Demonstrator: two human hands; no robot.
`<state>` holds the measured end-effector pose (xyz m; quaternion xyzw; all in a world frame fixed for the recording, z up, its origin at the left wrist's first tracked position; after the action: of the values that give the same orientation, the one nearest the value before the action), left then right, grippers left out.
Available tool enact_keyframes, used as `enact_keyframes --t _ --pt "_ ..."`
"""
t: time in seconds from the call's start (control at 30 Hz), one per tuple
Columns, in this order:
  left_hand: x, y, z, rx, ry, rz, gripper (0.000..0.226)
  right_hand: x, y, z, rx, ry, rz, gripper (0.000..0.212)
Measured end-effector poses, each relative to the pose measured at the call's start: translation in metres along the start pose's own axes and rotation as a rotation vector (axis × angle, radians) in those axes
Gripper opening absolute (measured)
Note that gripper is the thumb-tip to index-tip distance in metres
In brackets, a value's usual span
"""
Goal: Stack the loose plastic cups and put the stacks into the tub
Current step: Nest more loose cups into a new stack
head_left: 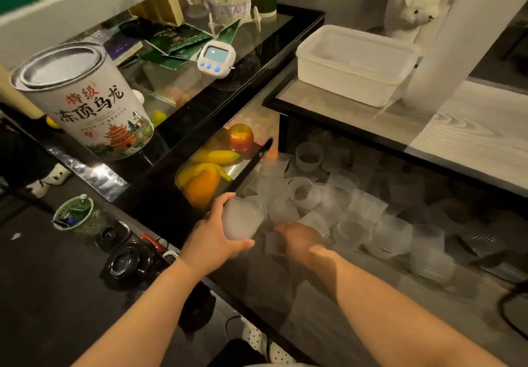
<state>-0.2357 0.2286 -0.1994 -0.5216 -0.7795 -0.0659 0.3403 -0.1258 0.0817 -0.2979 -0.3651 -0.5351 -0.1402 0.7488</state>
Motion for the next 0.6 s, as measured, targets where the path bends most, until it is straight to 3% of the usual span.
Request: enact_keyframes --t 0.13,0.23,0.3,0.4,0.6 --pt "-0.011 0.000 -0.003 -0.011 -0.035 0.008 0.100 0.003 -0.013 -0.032 -0.172 0.410 -0.055 0.034" --pt "-0.024 0.000 -0.005 0.011 -0.086 0.038 0.098 0.029 -0.045 -0.064 -0.318 0.759 -0.289 0.022" --pt "-0.035 0.000 -0.007 0.022 -0.126 0.071 0.099 0.054 -0.069 -0.077 -0.326 0.995 -0.470 0.014" --pt "-0.049 0.001 -0.017 0.006 -0.169 0.093 0.099 0.079 -0.089 -0.081 -0.251 1.323 -0.576 0.016" --pt "-0.061 -0.001 -0.051 -0.151 -0.042 0.109 0.101 0.100 -0.095 -0.072 -0.152 1.325 -0.548 0.025"
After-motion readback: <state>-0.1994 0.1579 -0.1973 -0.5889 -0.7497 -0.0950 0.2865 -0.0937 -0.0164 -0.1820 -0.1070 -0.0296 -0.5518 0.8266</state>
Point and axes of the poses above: each hand's wrist, its own y-axis towards the middle knuckle, its own x-axis out of the back of the hand, z = x × y, the point moved 9 cm from there along y, towards the middle knuckle, and after that the axes turned 11 degrees about -y, right-handed, at the moved point
